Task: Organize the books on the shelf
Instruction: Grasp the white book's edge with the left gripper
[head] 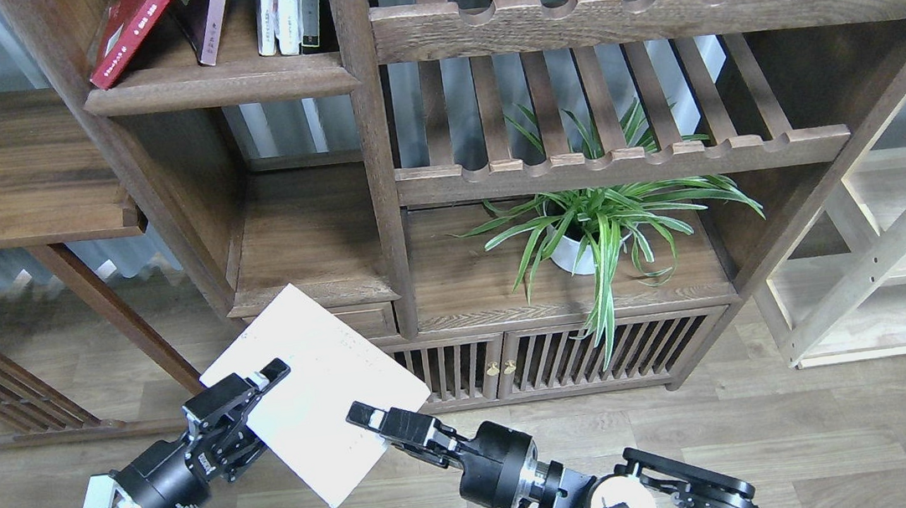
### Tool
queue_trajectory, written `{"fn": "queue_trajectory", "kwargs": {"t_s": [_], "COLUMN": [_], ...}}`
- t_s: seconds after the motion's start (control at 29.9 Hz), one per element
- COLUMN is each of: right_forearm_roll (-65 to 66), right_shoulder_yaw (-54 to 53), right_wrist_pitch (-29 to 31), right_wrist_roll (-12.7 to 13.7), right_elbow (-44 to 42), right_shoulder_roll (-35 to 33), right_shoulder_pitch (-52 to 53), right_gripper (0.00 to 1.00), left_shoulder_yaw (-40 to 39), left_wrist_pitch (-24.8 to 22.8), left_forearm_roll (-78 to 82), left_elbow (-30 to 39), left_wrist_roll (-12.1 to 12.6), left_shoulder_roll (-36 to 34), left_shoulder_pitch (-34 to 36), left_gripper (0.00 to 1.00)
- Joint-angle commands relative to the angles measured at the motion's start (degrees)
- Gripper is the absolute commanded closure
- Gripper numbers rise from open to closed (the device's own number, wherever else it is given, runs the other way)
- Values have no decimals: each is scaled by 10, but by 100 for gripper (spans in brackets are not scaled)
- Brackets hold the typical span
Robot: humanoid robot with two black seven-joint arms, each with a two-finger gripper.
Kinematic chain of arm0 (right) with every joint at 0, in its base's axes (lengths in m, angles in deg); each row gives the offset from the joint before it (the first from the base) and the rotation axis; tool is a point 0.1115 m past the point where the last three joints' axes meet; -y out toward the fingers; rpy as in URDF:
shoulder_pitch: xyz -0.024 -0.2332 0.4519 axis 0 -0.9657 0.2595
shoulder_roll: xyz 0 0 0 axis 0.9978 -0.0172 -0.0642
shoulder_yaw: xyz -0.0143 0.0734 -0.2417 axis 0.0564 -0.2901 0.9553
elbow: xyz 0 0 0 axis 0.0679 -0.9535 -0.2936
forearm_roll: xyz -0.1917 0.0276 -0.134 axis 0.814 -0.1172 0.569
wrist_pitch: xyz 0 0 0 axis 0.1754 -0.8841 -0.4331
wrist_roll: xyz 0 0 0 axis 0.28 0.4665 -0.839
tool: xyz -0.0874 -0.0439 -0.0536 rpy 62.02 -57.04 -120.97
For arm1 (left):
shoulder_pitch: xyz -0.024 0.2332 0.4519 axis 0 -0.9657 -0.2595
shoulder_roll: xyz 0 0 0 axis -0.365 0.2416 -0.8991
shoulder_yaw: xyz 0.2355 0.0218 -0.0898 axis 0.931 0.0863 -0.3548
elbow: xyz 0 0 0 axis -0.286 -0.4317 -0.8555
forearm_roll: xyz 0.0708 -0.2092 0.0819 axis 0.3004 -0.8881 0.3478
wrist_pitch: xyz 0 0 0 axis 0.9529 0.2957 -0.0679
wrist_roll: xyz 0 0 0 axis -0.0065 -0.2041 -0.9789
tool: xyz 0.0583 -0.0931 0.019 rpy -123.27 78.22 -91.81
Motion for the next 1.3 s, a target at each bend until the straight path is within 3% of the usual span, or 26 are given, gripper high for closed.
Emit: {"fn": "queue_trajectory", "kwargs": {"t_s": [0.0,0.2,0.37,0.67,0.87,1.0,1.14,1.27], "right_forearm_roll": [0,3,3,12,15,16,20,23], "right_shoulder_yaw": [0,-1,-1,-5,-14,-34,-47,-51], "right_wrist_pitch": [0,1,2,1,3,2,0,3], "right_wrist_roll": [-1,-1,-1,-5,-9,-9,-9,-9], "right_elbow": [0,0,0,-1,-3,-3,-4,-5], "right_shoulder_roll": [0,0,0,0,0,0,0,-13], "right_shoulder_pitch": [0,-1,-1,-3,-5,-5,0,-6], "right_gripper": [94,93,93,88,85,74,36,24], "left_shoulder_yaw": [-6,-14,-13,-13,-16,-26,-47,-52], "left_wrist_pitch": [0,0,0,0,0,0,0,0], "left_forearm_roll": [-5,-17,-14,-12,3,19,40,41], "left_elbow": [-1,-5,-3,9,9,8,8,9], "left_wrist_roll": [0,0,0,0,0,0,0,0], "left_shoulder_roll": [2,21,23,14,-1,-4,-4,-3], "left_shoulder_pitch": [-4,0,2,2,4,11,10,11], "left_gripper": [60,81,83,96,97,97,97,97]}}
